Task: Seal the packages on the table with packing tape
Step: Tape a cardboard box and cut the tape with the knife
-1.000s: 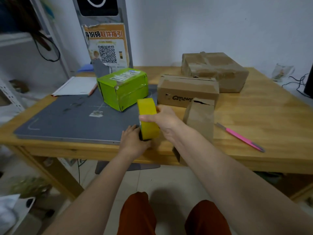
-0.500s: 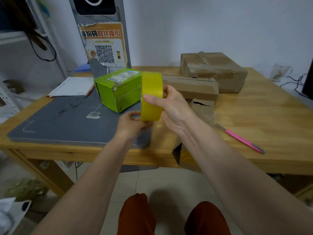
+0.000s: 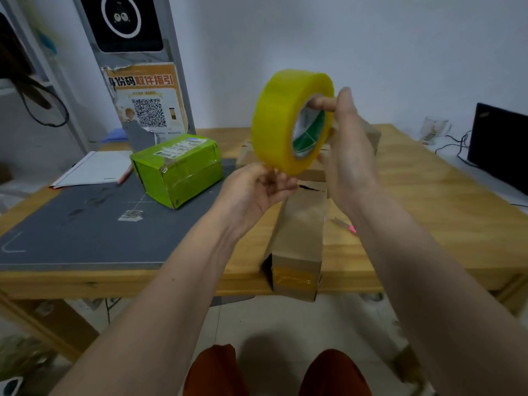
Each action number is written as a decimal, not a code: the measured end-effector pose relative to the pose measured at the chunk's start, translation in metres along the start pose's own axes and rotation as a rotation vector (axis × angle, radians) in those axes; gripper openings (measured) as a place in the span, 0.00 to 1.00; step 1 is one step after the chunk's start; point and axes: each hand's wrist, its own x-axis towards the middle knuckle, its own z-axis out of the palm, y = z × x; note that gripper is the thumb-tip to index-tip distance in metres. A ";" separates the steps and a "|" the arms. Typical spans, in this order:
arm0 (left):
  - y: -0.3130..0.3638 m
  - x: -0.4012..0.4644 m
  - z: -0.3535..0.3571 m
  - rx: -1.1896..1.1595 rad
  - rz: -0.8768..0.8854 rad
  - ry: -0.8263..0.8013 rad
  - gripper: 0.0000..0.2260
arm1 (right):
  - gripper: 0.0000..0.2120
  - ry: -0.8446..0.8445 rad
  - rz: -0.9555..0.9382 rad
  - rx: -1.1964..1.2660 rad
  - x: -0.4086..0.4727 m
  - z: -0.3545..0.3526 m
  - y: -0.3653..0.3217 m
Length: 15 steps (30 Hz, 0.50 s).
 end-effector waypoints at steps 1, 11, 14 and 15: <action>0.001 0.001 0.004 -0.035 -0.018 -0.028 0.13 | 0.08 0.017 -0.028 0.061 0.005 -0.009 0.001; 0.023 0.025 0.020 -0.070 -0.214 -0.185 0.05 | 0.19 -0.019 0.097 0.279 0.026 -0.042 0.024; 0.019 0.036 0.022 -0.133 -0.348 -0.045 0.07 | 0.23 0.075 0.059 0.219 0.033 -0.047 0.030; 0.015 0.040 0.024 -0.111 -0.366 -0.005 0.07 | 0.23 0.092 0.054 0.167 0.034 -0.047 0.032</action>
